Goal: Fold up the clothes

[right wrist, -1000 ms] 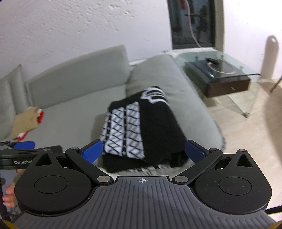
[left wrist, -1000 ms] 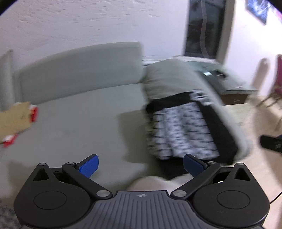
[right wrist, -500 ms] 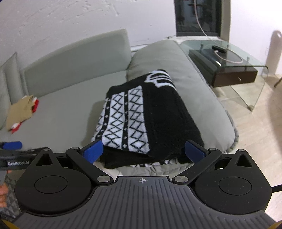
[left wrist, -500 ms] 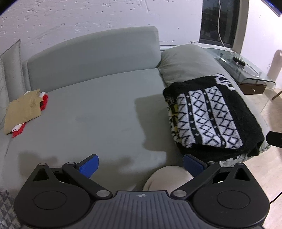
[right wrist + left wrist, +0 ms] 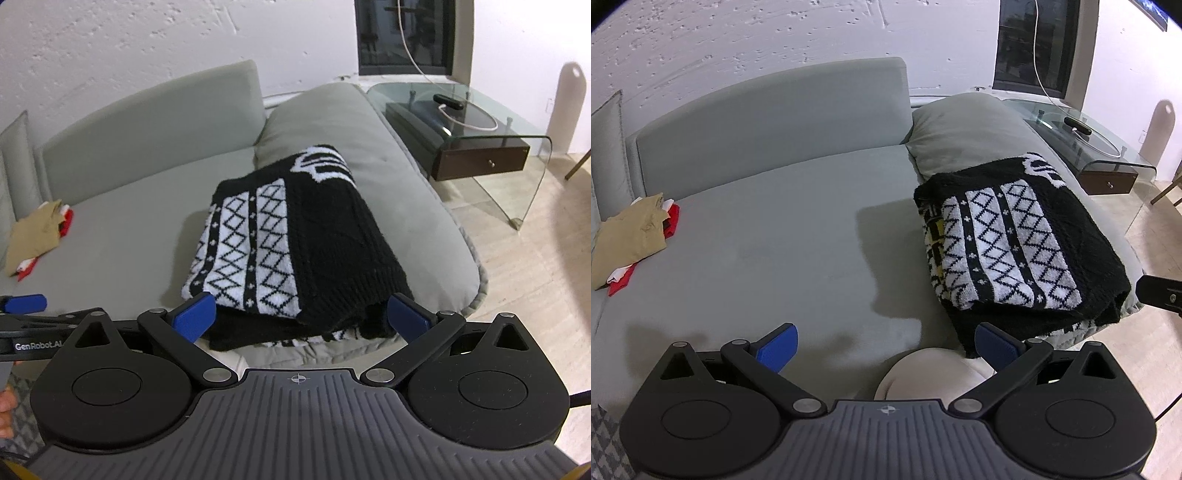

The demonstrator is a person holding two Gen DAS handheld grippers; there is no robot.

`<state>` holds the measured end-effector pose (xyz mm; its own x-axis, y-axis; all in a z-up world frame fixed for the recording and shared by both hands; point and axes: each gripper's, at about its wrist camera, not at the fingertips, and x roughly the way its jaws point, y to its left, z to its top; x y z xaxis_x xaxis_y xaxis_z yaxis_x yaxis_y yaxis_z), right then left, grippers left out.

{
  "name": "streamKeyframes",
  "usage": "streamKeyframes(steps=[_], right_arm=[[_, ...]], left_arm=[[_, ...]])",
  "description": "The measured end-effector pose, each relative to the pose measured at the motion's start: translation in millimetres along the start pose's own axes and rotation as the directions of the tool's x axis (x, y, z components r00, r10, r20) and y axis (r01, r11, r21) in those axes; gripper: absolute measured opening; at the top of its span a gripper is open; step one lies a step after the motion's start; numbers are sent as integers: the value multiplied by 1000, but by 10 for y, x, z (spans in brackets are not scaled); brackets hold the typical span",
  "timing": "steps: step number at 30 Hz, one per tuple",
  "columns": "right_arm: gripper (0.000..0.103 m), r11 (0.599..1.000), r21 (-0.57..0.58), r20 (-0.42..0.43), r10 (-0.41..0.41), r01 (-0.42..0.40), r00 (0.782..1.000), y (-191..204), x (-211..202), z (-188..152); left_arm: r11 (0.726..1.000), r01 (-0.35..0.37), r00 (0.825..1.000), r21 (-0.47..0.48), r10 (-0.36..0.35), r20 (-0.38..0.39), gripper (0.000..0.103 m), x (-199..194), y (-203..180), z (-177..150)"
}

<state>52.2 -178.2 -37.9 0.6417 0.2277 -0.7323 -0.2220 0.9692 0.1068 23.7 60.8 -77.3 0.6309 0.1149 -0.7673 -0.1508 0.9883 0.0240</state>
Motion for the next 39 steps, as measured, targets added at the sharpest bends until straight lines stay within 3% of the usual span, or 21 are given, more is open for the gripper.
streamKeyframes(steps=[5, 10, 14, 17, 18, 20, 21, 22, 25, 26, 27, 29, 31, 33, 35, 37, 39], right_arm=[[102, 999, -33, 22, 32, -31, 999, 71, 29, -26], [103, 986, -151, 45, 81, -74, 996, 269, 228, -97], [97, 946, -310, 30, 111, -96, 993, 500, 686, -201], [93, 890, -436, -13, 141, -132, 990, 728, 1076, -290], [88, 864, -487, -21, 131, -125, 991, 812, 1208, -332], [62, 800, -600, 15, 19, -6, 1000, 975, 1463, -429], [44, 781, -621, 62, -33, 65, 998, 1016, 1549, -443], [43, 761, -636, 105, -75, 125, 992, 1056, 1630, -455], [45, 727, -660, 185, -91, 192, 979, 1165, 1813, -457], [41, 704, -678, 197, -105, 213, 975, 1232, 1903, -460], [17, 691, -686, 205, -116, 227, 972, 1293, 1983, -447], [11, 778, -598, 189, -98, 194, 977, 1362, 1990, -188], [11, 842, -516, 248, -29, 157, 968, 1496, 1812, 229], [10, 836, -515, 391, 32, 190, 920, 1793, 1491, 705], [10, 863, -480, 470, 99, 160, 877, 1990, 1182, 1188], [10, 868, -470, 577, 164, 160, 800, 2237, 769, 1600], [10, 906, -416, 642, 232, 77, 730, 2385, 368, 1936]], left_arm=[[1000, -4, 1000, -3, 4, -1, 102, 2, 14, -4], [1000, -23, 1000, -17, 23, -15, 102, 73, 82, -27], [997, -70, 997, -34, 69, -39, 102, 190, 195, -73], [993, -101, 994, -56, 98, -55, 102, 263, 301, -90], [993, -103, 993, -64, 100, -57, 102, 274, 335, -94], [991, -106, 993, -80, 102, -61, 102, 296, 404, -103], [990, -108, 993, -88, 103, -63, 102, 308, 439, -107], [990, -108, 993, -96, 102, -63, 102, 318, 471, -109], [988, -96, 994, -123, 90, -55, 102, 349, 537, -99], [987, -91, 995, -132, 85, -52, 102, 348, 558, -98], [986, -86, 996, -142, 80, -46, 102, 338, 588, -98], [983, -88, 996, -160, 85, -23, 102, 302, 675, -93], [979, -97, 995, -177, 99, 5, 102, 257, 776, -86], [975, -108, 993, -195, 117, 34, 102, 207, 880, -76], [968, -132, 986, -214, 150, 70, 102, 121, 1006, -42], [958, -156, 977, -239, 186, 106, 102, 20, 1142, 4], [948, -174, 968, -267, 214, 131, 102, -87, 1271, 62]])
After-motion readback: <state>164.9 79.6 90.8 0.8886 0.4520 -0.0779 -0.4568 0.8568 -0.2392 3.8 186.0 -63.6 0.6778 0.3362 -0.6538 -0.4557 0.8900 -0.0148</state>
